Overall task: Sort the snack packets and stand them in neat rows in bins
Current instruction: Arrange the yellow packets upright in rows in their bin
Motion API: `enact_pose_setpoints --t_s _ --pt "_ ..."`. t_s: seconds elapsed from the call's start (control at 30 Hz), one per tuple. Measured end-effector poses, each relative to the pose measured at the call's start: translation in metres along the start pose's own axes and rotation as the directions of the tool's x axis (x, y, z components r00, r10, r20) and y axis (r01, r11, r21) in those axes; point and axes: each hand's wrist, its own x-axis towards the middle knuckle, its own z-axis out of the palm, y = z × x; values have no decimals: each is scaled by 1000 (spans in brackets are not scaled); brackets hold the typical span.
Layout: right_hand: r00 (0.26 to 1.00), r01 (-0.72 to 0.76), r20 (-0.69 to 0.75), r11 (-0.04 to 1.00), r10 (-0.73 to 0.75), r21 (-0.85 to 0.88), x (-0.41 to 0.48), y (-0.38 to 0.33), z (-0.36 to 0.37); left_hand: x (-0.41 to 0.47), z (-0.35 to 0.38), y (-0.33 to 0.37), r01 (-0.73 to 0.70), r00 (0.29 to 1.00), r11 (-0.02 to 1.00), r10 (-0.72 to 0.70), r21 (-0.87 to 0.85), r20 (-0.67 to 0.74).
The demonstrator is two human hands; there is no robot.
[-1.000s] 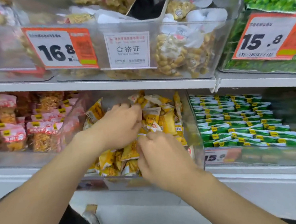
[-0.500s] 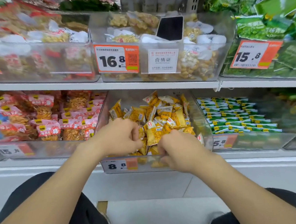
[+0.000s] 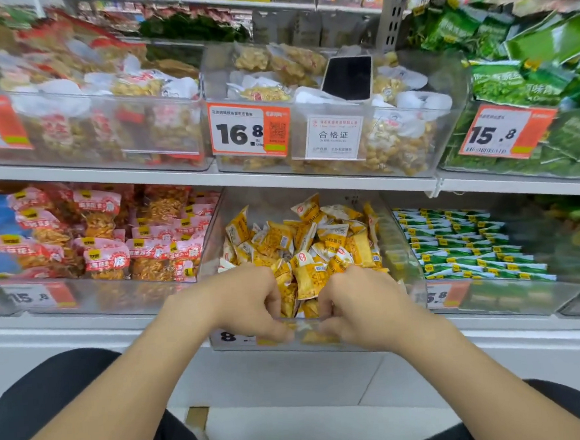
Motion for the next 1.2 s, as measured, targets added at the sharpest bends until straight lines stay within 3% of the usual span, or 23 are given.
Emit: enact_pose_setpoints --t_s 0.03,0.1,0.17,0.23,0.33,0.47,0.57,0.73,0.87,1.1,1.2 --pt "999 -34 -15 996 35 79 3 3 -4 1 -6 1 19 1000 998 -19 -62 -5" --pt "987 -99 -104 972 123 214 14 9 -11 7 -17 3 68 981 989 -90 -129 -170" --pt "970 -110 -189 970 152 215 28 10 -12 19 -20 8 166 938 985 -173 -49 -299" --pt "992 -113 -31 982 118 149 44 8 -7 31 -18 13 307 948 944 -292 119 -127" --pt "969 -91 228 995 98 -44 67 6 11 51 -12 13 378 881 889 -431 257 195" --pt "983 11 178 964 38 -267 86 8 31 77 -4 17 345 859 846 -459 407 227" --pt "995 58 88 968 -37 -244 95 12 37 82 -4 12 351 878 842 -448 409 167" --pt "999 21 23 999 -22 42 107 16 30 71 -15 -2 374 915 901 -397 220 70" --pt "998 -32 -57 987 41 160 106 31 16 65 -16 -11 413 895 890 -436 -196 -96" --pt "913 -169 -346 972 216 161 69 40 -10 64 -30 -15 170 888 802 -377 -573 -264" --pt "880 -294 -366 953 301 78 52 45 -8 66 -30 -5 28 863 744 -355 -668 -359"
